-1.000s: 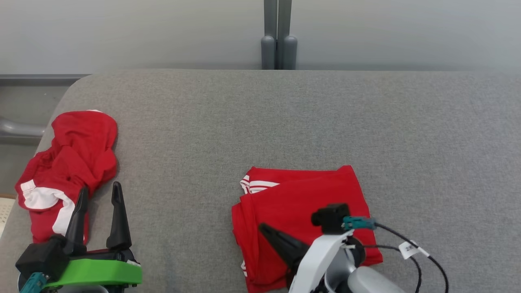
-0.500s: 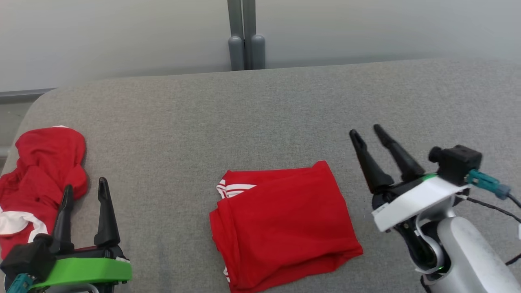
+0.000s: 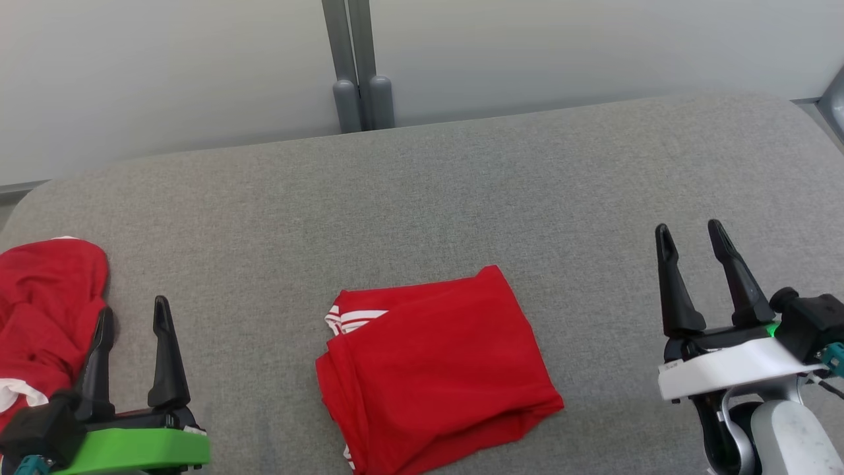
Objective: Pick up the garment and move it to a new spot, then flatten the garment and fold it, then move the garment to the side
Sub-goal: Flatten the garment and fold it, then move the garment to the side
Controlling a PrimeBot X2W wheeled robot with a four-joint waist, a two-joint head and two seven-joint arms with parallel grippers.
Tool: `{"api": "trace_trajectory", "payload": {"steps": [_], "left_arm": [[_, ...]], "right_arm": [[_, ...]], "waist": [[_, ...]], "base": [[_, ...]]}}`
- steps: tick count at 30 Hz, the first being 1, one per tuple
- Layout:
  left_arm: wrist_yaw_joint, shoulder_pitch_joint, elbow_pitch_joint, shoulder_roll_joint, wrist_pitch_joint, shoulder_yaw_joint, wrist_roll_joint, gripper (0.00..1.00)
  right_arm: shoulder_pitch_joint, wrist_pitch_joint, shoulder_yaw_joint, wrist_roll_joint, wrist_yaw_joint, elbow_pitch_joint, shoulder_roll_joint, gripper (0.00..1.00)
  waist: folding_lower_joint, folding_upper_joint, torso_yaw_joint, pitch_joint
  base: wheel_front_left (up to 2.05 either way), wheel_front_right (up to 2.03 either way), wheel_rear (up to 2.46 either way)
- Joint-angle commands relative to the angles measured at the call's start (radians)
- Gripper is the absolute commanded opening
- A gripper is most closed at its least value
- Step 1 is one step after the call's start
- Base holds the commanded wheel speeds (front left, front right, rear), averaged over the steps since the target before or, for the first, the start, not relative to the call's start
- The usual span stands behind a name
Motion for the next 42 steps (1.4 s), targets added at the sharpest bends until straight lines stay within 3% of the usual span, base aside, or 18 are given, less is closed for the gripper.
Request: {"api": "trace_trajectory", "payload": {"steps": [1,9,35,42], "left_arm": [[-0.004,0.016,0.002,-0.002,-0.002,0.001,0.014,1.0],[-0.016,0.002,0.012,-0.001,-0.002,-0.008,0.031,1.0],[-0.012,-0.047,0.061,0.014,-0.002,-0.033,0.07,1.0],[-0.017,-0.072,0.073,0.009,0.001,-0.054,0.068,1.0]], "right_arm": [[0.017,-0.012,-0.006,-0.017,0.001,0.008,0.006,1.0],[0.009,-0.027,-0.002,-0.054,0.001,0.041,0.03,1.0],[-0.04,0.003,0.033,-0.08,0.001,0.082,0.021,1.0],[-0.103,0.084,0.094,-0.044,0.001,0.198,0.009,1.0]], "waist": [[0.0,0.0,0.0,0.002],[0.0,0.0,0.002,0.016],[0.0,0.0,0.016,0.035],[0.0,0.0,0.053,0.049]], "base": [[0.0,0.0,0.0],[0.0,0.0,0.0],[0.0,0.0,0.0],[0.0,0.0,0.0]]}}
